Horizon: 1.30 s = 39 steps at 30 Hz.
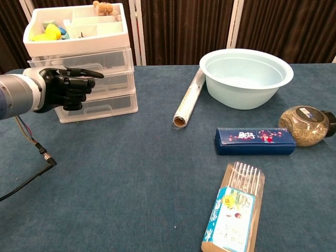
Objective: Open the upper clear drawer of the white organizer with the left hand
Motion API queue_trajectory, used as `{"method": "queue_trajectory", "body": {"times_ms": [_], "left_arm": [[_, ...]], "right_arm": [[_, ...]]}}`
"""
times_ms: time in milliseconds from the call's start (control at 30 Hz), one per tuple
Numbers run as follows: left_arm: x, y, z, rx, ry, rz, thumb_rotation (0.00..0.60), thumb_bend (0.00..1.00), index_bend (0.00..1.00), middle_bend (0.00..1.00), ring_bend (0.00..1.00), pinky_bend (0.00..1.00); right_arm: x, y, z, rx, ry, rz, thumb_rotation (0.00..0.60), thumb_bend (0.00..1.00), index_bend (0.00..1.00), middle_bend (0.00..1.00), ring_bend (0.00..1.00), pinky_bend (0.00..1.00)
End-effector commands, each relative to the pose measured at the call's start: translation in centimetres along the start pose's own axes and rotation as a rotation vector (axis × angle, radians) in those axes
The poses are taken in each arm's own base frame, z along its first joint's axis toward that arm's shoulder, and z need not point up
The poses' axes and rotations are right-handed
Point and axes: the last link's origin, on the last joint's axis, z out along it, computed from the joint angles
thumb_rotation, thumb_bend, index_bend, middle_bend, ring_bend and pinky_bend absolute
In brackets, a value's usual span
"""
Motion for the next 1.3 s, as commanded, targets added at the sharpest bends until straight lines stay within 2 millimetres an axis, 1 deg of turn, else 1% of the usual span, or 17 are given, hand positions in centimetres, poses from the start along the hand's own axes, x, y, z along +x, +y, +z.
{"method": "queue_trajectory", "body": {"times_ms": [33, 167, 300, 400, 533, 667, 833, 933, 1167, 1300], "left_arm": [[0.3, -0.6, -0.7, 0.006, -0.005, 0.002, 0.6, 0.63, 0.29, 1.0, 0.95, 0.93], [0.8, -1.7, -1.7, 0.022, -0.013, 0.005, 0.6, 0.63, 0.28, 1.0, 0.95, 0.93], [1.3, -2.7, -2.8, 0.035, -0.029, 0.022, 0.6, 0.63, 0.23, 1.0, 0.95, 0.93], [1.7, -3.1, -3.4, 0.014, -0.042, 0.082, 0.6, 0.63, 0.22, 1.0, 0.95, 0.93], [2.1, -2.9, -4.2, -0.064, -0.057, 0.264, 0.6, 0.63, 0.2, 1.0, 0.95, 0.93], [2.5, -1.8, -5.2, -0.155, -0.049, 0.464, 0.6, 0.63, 0.2, 1.0, 0.95, 0.93], [2.6, 0.8, -6.1, -0.242, -0.014, 0.647, 0.6, 0.64, 0.2, 1.0, 0.95, 0.93], [2.9, 2.5, -6.4, -0.301, 0.04, 0.755, 0.6, 0.65, 0.2, 1.0, 0.95, 0.93], [4.4, 4.6, -6.0, -0.271, 0.17, 0.861, 0.6, 0.66, 0.21, 1.0, 0.95, 0.94], [5.2, 5.0, -5.5, -0.249, 0.229, 0.923, 0.6, 0.66, 0.21, 1.0, 0.95, 0.94]], "right_arm": [[0.0, 0.0, 0.0, 0.0, -0.001, 0.0, 0.6, 0.07, 0.0, 0.0, 0.0, 0.0], [0.0, 0.0, 0.0, 0.001, 0.0, -0.001, 0.6, 0.07, 0.0, 0.0, 0.0, 0.0], [0.0, 0.0, 0.0, 0.0, -0.001, -0.002, 0.6, 0.07, 0.0, 0.0, 0.0, 0.0], [-0.1, 0.0, 0.0, 0.0, -0.001, -0.003, 0.6, 0.07, 0.0, 0.0, 0.0, 0.0], [-0.1, 0.0, -0.1, -0.001, -0.001, -0.004, 0.6, 0.07, 0.0, 0.0, 0.0, 0.0], [-0.1, 0.0, 0.0, -0.001, -0.001, -0.007, 0.6, 0.07, 0.0, 0.0, 0.0, 0.0], [-0.1, -0.1, -0.1, 0.002, -0.002, -0.008, 0.6, 0.07, 0.0, 0.0, 0.0, 0.0], [-0.2, -0.1, -0.1, 0.002, -0.003, -0.009, 0.6, 0.07, 0.0, 0.0, 0.0, 0.0], [-0.2, -0.1, -0.1, 0.003, -0.004, -0.01, 0.6, 0.07, 0.0, 0.0, 0.0, 0.0], [-0.2, -0.1, -0.1, 0.002, -0.006, -0.011, 0.6, 0.07, 0.0, 0.0, 0.0, 0.0]]}}
